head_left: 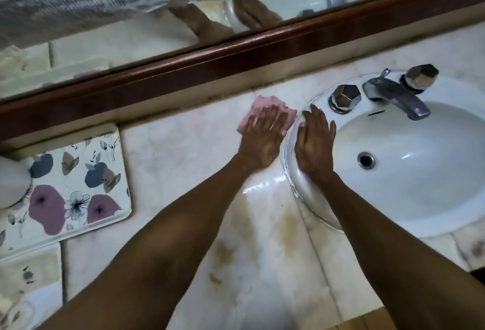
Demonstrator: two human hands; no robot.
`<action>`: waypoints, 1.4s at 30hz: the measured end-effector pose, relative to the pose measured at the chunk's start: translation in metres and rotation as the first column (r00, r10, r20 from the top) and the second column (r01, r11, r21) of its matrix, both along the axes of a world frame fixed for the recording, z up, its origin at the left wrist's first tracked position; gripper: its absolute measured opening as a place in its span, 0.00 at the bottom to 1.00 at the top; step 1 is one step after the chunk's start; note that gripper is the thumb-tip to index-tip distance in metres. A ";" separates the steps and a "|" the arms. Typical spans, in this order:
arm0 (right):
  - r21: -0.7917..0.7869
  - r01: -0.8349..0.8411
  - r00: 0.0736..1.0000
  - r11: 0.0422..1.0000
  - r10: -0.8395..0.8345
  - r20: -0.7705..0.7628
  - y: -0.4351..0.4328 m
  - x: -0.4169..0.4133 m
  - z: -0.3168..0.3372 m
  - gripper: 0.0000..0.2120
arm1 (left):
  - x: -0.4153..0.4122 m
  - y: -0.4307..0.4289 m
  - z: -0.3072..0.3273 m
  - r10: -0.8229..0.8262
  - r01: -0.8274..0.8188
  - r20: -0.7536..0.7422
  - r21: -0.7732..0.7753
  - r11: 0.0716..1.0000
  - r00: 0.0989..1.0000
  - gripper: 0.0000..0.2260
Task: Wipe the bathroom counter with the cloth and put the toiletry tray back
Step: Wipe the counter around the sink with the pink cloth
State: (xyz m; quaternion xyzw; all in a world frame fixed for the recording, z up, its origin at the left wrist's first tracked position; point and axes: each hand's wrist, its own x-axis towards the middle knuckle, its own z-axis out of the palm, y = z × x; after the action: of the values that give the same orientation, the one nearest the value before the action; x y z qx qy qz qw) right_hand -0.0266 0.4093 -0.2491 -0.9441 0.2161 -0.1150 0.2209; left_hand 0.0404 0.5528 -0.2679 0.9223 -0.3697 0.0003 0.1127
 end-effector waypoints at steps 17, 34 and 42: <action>0.016 -0.024 0.999 1.000 0.024 0.029 -0.004 -0.003 -0.010 0.21 | -0.050 0.103 0.005 0.078 -0.108 -0.243 -0.111 0.988 0.967 0.20; 0.134 -0.108 0.994 0.985 0.103 0.047 0.006 -0.068 -0.012 0.23 | -0.073 0.155 0.010 0.007 0.000 -0.275 0.025 1.000 0.961 0.24; 0.143 -0.089 0.994 0.986 0.079 0.076 0.005 -0.070 -0.012 0.24 | -0.139 0.135 0.006 0.032 -0.028 -0.163 0.031 0.999 0.986 0.23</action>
State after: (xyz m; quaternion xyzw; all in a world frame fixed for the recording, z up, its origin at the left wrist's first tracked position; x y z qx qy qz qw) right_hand -0.0968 0.4147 -0.2607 -0.9290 0.1759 -0.1225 0.3017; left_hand -0.0982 0.6874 -0.2623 0.9262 -0.3453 -0.0789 0.1295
